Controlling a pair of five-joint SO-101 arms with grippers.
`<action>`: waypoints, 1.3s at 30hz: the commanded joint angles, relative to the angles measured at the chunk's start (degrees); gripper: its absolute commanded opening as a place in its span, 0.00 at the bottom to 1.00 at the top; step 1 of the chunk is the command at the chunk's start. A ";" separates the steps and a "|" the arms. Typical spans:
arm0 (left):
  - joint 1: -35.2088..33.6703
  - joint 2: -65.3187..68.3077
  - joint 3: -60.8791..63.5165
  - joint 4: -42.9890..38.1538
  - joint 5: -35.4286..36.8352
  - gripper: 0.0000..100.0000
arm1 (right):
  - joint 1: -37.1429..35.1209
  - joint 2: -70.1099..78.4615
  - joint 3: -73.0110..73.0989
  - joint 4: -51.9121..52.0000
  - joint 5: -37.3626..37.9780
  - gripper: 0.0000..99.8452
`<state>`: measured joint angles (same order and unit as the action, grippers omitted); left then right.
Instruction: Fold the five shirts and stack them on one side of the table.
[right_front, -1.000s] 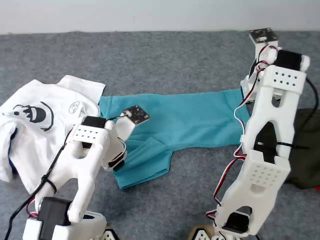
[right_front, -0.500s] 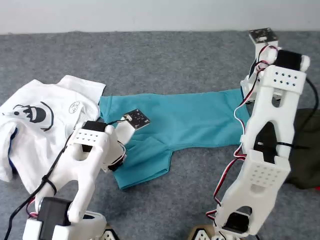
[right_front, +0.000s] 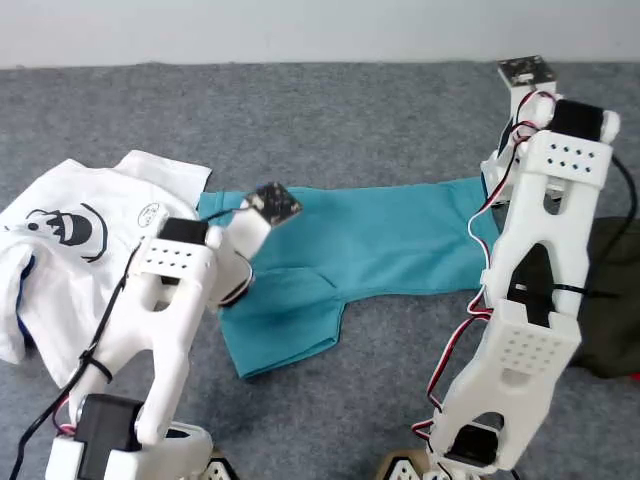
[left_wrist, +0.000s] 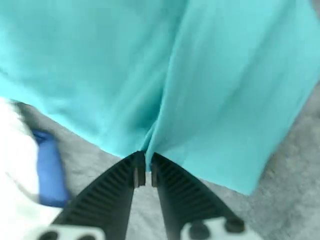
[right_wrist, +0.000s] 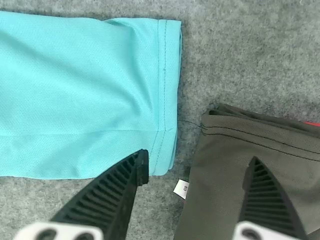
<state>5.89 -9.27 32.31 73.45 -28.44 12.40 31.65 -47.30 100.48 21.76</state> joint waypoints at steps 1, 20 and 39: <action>-0.18 -1.76 -3.56 -1.58 -0.44 0.01 | -0.75 -3.30 0.00 2.42 -0.62 0.31; -0.26 17.23 -11.38 -11.60 -0.79 0.01 | -0.75 -7.34 8.00 2.42 -0.62 0.31; -7.74 12.40 -17.54 4.57 -1.93 0.08 | -0.75 -9.45 8.79 2.42 -0.53 0.31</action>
<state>-1.49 7.60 19.03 73.45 -30.90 12.40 26.64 -38.33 100.48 21.76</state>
